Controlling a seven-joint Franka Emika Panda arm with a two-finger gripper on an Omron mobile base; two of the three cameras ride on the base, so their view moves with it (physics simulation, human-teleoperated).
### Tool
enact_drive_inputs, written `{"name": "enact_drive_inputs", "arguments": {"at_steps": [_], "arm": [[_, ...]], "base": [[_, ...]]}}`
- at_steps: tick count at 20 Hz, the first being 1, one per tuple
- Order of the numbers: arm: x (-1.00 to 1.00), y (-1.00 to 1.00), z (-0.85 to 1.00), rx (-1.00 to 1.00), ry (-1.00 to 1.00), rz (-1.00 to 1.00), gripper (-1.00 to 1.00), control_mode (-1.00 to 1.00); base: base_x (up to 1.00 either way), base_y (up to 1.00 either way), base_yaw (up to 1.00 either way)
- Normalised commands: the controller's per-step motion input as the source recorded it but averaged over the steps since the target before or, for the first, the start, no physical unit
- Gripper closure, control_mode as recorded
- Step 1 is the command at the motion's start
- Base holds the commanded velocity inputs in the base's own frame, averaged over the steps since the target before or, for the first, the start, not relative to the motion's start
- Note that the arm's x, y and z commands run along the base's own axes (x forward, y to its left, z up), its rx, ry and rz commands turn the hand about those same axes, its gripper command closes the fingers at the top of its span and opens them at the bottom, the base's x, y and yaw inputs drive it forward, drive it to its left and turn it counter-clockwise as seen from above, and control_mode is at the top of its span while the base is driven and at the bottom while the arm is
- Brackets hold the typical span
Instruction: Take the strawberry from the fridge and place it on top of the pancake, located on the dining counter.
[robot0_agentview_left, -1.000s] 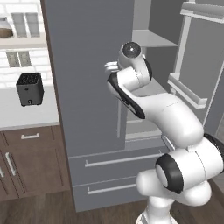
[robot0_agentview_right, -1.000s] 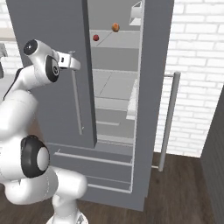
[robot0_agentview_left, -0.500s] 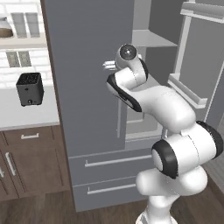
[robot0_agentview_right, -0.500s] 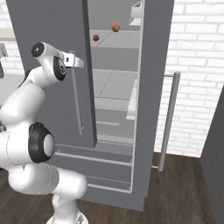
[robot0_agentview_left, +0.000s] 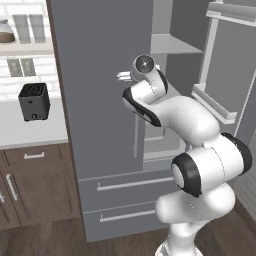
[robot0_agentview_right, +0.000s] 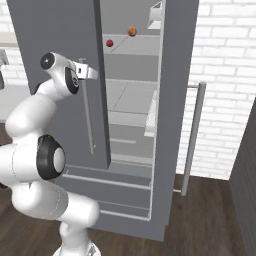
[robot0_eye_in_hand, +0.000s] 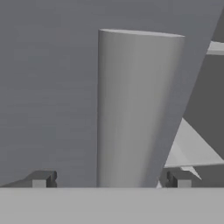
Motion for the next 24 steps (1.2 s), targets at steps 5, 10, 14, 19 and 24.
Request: {"name": "enact_drive_inputs", "arguments": {"at_steps": [5,10,14,19,24], "arm": [[-0.01,0.0,-0.02,0.0,-0.01,-0.01,1.0,-1.0],[-0.52,0.23,0.0,0.0,0.0,-0.02,1.0,-1.0],[-0.82,0.47,0.0,-0.01,0.0,-0.06,1.0,-1.0],[-0.75,0.7,0.0,-0.08,0.0,-0.11,1.0,-1.0],[-0.56,0.75,0.0,-0.07,0.0,-0.18,1.0,-1.0]], "base": [[0.0,0.0,0.0],[0.0,0.0,0.0],[0.0,0.0,0.0],[0.0,0.0,0.0],[0.0,0.0,0.0]]}}
